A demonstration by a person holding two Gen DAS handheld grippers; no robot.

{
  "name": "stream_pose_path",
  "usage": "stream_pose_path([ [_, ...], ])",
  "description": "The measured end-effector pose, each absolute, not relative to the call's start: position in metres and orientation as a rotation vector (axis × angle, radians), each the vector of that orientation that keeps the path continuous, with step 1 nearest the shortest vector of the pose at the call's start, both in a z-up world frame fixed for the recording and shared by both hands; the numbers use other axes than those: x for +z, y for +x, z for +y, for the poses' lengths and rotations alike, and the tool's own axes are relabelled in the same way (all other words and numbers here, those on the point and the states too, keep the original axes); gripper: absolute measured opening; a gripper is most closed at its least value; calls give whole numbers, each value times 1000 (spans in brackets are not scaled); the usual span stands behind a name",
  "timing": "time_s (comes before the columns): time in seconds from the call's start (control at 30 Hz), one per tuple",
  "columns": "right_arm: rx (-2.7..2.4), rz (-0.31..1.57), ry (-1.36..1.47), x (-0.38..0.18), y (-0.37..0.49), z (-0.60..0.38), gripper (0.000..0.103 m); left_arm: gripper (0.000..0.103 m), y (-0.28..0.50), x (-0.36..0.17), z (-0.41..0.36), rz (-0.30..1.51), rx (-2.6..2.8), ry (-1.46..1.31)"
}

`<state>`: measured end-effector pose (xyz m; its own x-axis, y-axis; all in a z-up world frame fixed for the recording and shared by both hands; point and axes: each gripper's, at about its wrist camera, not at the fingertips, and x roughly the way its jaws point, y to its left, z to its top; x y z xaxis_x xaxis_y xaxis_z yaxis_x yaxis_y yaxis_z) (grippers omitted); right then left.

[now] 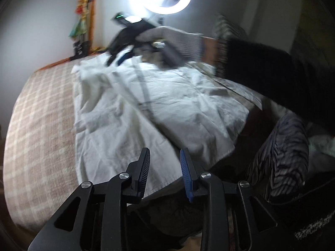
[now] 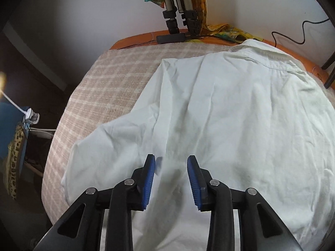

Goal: Fold small clothes

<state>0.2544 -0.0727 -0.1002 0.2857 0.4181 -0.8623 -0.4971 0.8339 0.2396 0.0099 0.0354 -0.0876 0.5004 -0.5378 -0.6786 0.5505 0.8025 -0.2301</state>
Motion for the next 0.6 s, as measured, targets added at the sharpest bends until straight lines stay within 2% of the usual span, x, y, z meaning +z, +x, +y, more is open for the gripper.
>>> stream_pose_path([
  [0.07,641,1123,-56,-94,240,-88,38,28,21,-97,48,867,-595,-65],
  [0.3,825,1131,5,-100,160,-120,40,28,51,-141,68,1079,-464,-229],
  [0.47,884,1160,-20,-121,113,-115,40,28,55,-144,68,1073,-469,-280],
  [0.5,879,1162,-38,-126,108,-114,40,26,56,-145,69,1071,-468,-294],
  [0.6,867,1167,-65,-140,99,-109,39,7,60,-147,69,1073,-487,-336],
])
